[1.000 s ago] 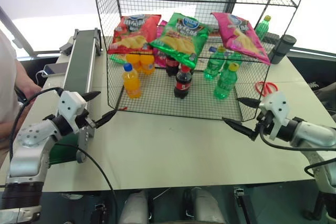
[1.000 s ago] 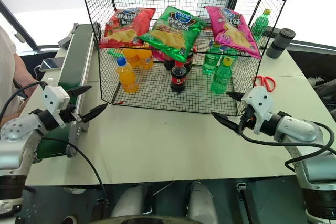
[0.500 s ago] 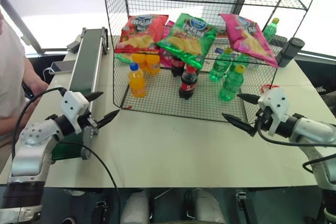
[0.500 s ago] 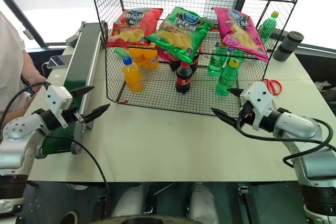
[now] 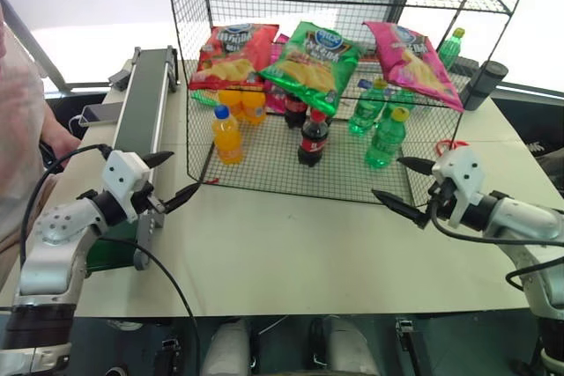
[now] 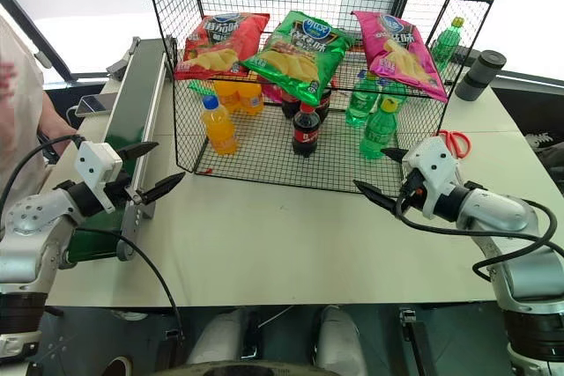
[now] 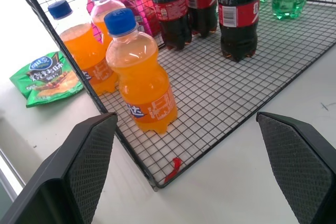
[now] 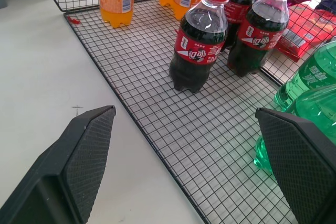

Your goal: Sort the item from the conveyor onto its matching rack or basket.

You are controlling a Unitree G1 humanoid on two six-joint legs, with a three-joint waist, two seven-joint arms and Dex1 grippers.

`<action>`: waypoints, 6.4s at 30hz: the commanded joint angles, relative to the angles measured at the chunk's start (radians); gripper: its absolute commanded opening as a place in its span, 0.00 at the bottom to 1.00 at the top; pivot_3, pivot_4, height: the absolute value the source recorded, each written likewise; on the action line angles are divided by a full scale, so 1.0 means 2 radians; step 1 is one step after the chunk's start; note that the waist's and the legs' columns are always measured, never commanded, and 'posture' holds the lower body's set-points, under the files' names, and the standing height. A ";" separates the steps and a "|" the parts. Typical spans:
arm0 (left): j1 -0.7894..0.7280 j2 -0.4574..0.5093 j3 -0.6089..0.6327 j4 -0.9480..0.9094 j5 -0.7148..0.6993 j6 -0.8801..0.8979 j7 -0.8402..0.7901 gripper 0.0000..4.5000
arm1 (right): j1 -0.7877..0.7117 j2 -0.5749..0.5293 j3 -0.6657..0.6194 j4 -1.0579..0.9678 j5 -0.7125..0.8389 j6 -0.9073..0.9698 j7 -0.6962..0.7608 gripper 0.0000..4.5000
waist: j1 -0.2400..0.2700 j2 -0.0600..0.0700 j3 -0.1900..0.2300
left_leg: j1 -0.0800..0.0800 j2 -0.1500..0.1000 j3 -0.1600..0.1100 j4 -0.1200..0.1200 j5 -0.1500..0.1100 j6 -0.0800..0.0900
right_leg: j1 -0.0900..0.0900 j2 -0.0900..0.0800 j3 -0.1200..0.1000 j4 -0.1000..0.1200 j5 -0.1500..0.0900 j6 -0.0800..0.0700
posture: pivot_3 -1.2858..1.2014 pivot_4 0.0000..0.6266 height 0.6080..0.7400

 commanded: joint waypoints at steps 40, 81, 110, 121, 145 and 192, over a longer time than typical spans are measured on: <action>-0.017 -0.022 -0.009 -0.030 0.004 0.004 0.014 1.00 | -0.011 0.002 0.022 0.023 -0.022 -0.062 0.014 0.99 | -0.001 0.000 0.000 | 0.000 0.001 0.000 0.000 0.000 0.000 | 0.000 0.001 0.000 0.000 0.000 0.000 | 0.52 0.24 1.00; 0.031 -0.013 0.014 -0.054 -0.014 0.073 0.017 1.00 | -0.033 0.012 0.050 0.090 -0.050 -0.122 0.037 0.99 | -0.002 -0.001 0.000 | 0.000 0.001 0.000 0.000 0.000 0.000 | 0.000 0.001 0.001 0.000 0.000 -0.001 | 0.52 0.24 1.00; 0.089 0.000 0.082 -0.061 0.014 -0.011 0.046 1.00 | -0.083 0.085 0.090 0.068 0.013 -0.098 0.070 0.99 | -0.003 -0.001 0.000 | 0.000 0.002 0.000 0.000 0.000 0.000 | 0.000 0.002 0.000 0.000 0.001 -0.001 | 0.52 0.24 1.00; 0.157 0.041 0.116 -0.018 0.175 -0.157 0.129 1.00 | -0.121 0.122 0.138 0.062 0.099 -0.059 0.172 0.99 | -0.003 -0.001 -0.001 | 0.000 0.002 0.001 0.000 0.000 0.000 | -0.001 0.002 0.000 0.000 0.001 -0.002 | 0.52 0.24 1.00; 0.182 0.074 0.110 0.025 0.358 -0.178 0.262 1.00 | -0.151 0.144 0.159 0.131 0.031 -0.111 0.165 0.99 | -0.003 -0.001 -0.001 | 0.000 0.003 0.003 0.000 0.000 0.000 | -0.004 0.001 0.001 0.000 0.001 -0.002 | 0.52 0.24 1.00; 0.108 0.078 0.059 0.092 0.312 -0.217 0.263 0.01 | -0.132 0.146 0.165 0.079 0.024 -0.107 0.128 1.00 | -0.003 -0.002 -0.001 | 0.000 0.004 0.005 0.000 0.000 0.000 | -0.004 0.002 0.002 0.001 0.002 -0.003 | 0.52 0.24 1.00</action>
